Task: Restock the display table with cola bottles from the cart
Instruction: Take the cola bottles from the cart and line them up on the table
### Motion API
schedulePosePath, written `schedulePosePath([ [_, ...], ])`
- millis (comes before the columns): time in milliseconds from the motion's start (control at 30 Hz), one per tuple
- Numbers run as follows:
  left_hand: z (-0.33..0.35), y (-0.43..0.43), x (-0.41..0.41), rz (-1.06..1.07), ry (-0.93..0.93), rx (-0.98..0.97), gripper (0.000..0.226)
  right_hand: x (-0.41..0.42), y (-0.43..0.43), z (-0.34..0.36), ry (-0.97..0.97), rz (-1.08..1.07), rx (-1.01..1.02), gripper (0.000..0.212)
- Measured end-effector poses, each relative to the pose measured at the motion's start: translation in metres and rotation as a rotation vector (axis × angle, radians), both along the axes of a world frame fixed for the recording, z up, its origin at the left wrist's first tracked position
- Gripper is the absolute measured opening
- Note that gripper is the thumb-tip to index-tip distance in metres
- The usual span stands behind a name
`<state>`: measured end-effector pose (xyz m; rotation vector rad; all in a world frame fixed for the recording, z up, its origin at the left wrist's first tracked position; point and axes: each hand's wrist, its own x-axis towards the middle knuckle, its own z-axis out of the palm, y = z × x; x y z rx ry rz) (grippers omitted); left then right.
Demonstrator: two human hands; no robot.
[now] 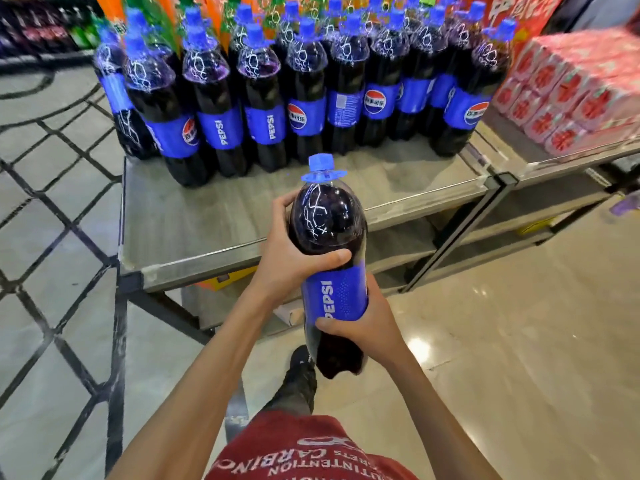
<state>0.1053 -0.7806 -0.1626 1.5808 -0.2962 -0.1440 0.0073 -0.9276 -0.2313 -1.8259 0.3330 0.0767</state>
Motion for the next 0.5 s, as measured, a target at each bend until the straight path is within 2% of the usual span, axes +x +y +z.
schedulePosePath([
  [500,0.013,-0.096,0.198,-0.255,-0.055,0.037,0.103,0.162,-0.069,0.009,-0.07,-0.272,0.008,0.094],
])
